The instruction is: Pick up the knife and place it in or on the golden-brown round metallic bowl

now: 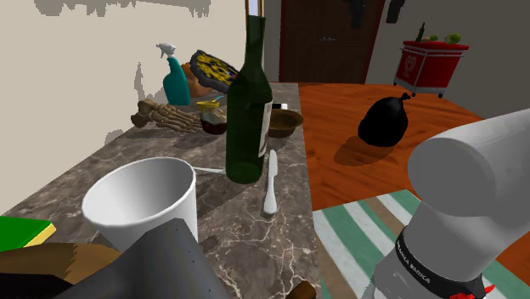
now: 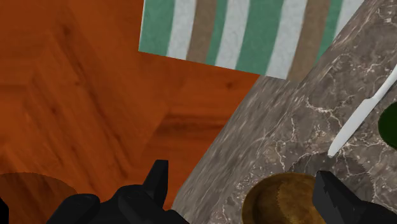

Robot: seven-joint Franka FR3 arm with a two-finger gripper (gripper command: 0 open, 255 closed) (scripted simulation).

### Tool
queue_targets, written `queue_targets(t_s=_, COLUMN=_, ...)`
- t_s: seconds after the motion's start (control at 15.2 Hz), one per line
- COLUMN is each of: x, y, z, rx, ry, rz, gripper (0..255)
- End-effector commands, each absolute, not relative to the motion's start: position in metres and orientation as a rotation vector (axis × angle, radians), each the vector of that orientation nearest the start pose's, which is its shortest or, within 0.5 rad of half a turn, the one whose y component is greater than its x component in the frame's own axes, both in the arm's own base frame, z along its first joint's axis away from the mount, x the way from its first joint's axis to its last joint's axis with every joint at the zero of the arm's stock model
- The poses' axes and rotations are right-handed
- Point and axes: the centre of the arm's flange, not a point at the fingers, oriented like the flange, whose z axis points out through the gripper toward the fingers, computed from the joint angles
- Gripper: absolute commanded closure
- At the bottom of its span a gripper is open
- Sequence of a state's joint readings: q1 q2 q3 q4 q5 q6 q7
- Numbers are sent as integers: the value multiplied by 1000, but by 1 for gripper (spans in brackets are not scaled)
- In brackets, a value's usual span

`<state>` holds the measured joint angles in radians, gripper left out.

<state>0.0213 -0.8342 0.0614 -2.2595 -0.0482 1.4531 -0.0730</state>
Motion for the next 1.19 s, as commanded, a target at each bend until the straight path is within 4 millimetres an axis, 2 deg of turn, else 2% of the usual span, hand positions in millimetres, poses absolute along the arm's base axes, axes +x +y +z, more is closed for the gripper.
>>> queue_targets(t_s=0.0, x=279, y=26, z=639, rx=-3228, ry=-210, rz=-43, gripper=0)
queue_targets(t_s=0.59, x=276, y=92, z=544, rx=-3201, ry=50, rz=-21, gripper=0)
queue_targets(t_s=1.12, x=282, y=153, z=462, rx=-3160, ry=275, rz=-2, gripper=0)
